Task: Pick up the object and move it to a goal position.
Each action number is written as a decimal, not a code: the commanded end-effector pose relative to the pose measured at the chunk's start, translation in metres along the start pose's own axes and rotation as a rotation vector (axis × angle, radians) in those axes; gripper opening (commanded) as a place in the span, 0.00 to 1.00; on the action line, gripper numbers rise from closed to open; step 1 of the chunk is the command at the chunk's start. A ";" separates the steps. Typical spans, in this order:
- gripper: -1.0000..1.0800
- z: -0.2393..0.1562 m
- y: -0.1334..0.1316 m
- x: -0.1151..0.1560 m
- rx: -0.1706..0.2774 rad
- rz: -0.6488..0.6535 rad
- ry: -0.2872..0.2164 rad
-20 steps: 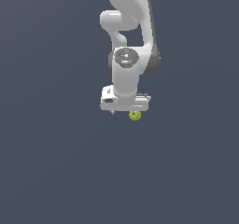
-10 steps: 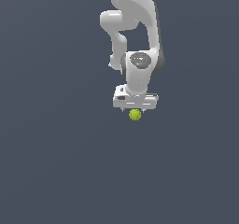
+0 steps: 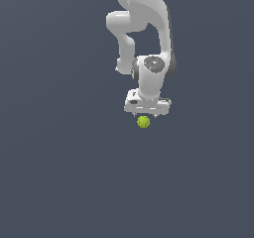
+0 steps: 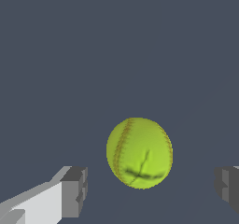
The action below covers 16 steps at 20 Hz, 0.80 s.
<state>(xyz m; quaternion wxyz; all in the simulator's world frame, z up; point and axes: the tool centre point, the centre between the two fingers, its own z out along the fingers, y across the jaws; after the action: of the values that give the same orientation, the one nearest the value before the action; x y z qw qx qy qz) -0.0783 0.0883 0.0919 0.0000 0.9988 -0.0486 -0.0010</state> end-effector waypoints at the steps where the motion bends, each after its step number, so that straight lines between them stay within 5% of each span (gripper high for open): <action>1: 0.96 0.000 0.000 0.000 0.000 0.001 0.000; 16: 0.96 0.049 0.000 -0.001 0.000 0.003 0.002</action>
<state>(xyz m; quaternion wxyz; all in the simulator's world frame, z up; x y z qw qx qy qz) -0.0801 0.0884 0.0455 0.0001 0.9987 -0.0500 -0.0008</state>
